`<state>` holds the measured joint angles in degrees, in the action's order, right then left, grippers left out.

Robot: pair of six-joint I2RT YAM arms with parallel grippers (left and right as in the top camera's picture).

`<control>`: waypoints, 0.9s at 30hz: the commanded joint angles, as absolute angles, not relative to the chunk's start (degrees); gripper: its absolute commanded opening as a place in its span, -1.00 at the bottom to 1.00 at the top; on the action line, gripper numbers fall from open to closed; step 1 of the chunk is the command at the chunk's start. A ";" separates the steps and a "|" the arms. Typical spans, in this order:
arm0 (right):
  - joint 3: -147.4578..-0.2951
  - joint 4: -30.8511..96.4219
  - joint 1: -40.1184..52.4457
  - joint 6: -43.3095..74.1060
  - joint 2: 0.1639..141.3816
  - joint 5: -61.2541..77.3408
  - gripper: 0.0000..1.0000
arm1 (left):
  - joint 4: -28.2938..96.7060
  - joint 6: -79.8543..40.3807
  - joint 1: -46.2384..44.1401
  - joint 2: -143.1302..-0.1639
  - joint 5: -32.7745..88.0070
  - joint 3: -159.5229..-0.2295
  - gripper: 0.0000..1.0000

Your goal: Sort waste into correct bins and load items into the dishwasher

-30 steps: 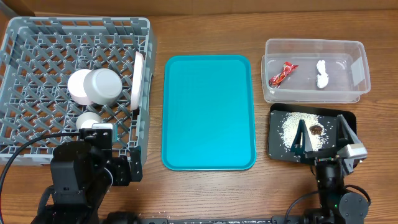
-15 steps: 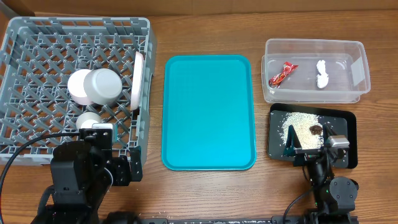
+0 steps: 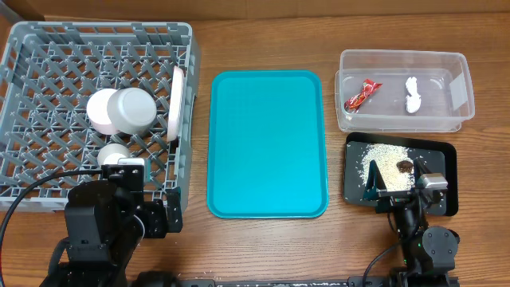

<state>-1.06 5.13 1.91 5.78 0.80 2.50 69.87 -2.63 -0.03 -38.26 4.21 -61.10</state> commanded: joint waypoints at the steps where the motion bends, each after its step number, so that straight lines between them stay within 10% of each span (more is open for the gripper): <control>1: -0.47 4.71 1.65 5.52 0.16 1.74 1.00 | 69.84 -1.69 -0.45 -38.13 4.05 -60.84 1.00; 13: -0.47 4.71 1.65 5.52 0.19 1.74 1.00 | 68.82 -1.67 -0.45 -36.32 4.05 -59.57 1.00; 27: -0.47 4.71 1.65 5.54 0.19 1.74 1.00 | 25.39 -9.15 -0.58 -11.86 7.51 -15.84 1.00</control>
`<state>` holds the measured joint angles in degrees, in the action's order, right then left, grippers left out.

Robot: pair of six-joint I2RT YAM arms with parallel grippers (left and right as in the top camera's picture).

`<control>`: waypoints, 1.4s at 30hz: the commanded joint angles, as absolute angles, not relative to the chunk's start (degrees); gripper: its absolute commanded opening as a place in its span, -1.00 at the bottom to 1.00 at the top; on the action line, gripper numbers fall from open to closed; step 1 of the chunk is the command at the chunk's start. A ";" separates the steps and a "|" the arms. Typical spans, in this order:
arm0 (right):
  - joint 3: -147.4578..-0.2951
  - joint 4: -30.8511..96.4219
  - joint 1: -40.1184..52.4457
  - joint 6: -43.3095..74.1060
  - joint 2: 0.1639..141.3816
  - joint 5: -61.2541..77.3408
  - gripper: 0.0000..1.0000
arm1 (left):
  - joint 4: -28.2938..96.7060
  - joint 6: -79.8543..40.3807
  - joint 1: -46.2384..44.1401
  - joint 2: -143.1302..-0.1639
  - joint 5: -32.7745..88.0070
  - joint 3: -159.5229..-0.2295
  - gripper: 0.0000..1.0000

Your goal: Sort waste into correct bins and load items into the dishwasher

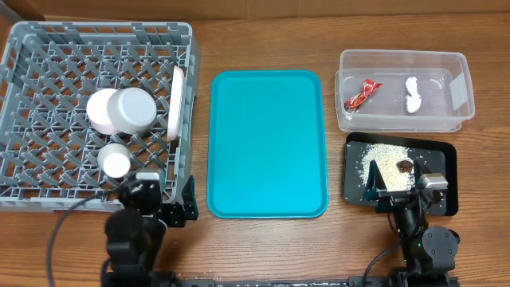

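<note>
The grey dish rack [48, 88] on the left holds a white bowl [130, 109], a second white dish [101, 110] beside it, a small white cup [116, 163] and an upright white plate [174, 102]. A clear bin [458, 92] at the back right contains a red wrapper [360, 94] and a white crumpled scrap [412, 94]. Below the bin, a black tray [442, 155] carries pale crumbs [382, 155] and a brown bit [405, 166]. My left gripper [179, 210] sits at the rack's front right corner. My right gripper [376, 190] rests at the black tray's front edge. Neither gripper's jaws can be made out.
A teal serving tray [267, 143] lies in the middle of the wooden table with nothing on it. Both arm bases stand along the table's front edge, and the left arm's cable [60, 231] loops in front of the rack.
My left arm has shifted right and toward the front edge, off the rack's front left part, so the small white cup shows fully. The right arm and all items are unchanged.
</note>
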<state>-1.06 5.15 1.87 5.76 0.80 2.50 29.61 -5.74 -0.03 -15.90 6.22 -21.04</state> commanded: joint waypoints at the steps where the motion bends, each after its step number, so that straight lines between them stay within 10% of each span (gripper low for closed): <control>1: -0.47 4.71 1.65 5.52 0.19 1.74 1.00 | 22.65 -9.21 -0.82 -10.22 7.51 -13.65 1.00; 12: -0.47 4.71 1.65 5.52 0.19 1.74 1.00 | 0.51 -7.16 -1.56 -0.14 2.61 -0.25 1.00; 42: -0.47 4.71 1.65 5.52 0.19 1.74 1.00 | 4.34 -1.91 -1.52 -0.25 1.89 -0.27 1.00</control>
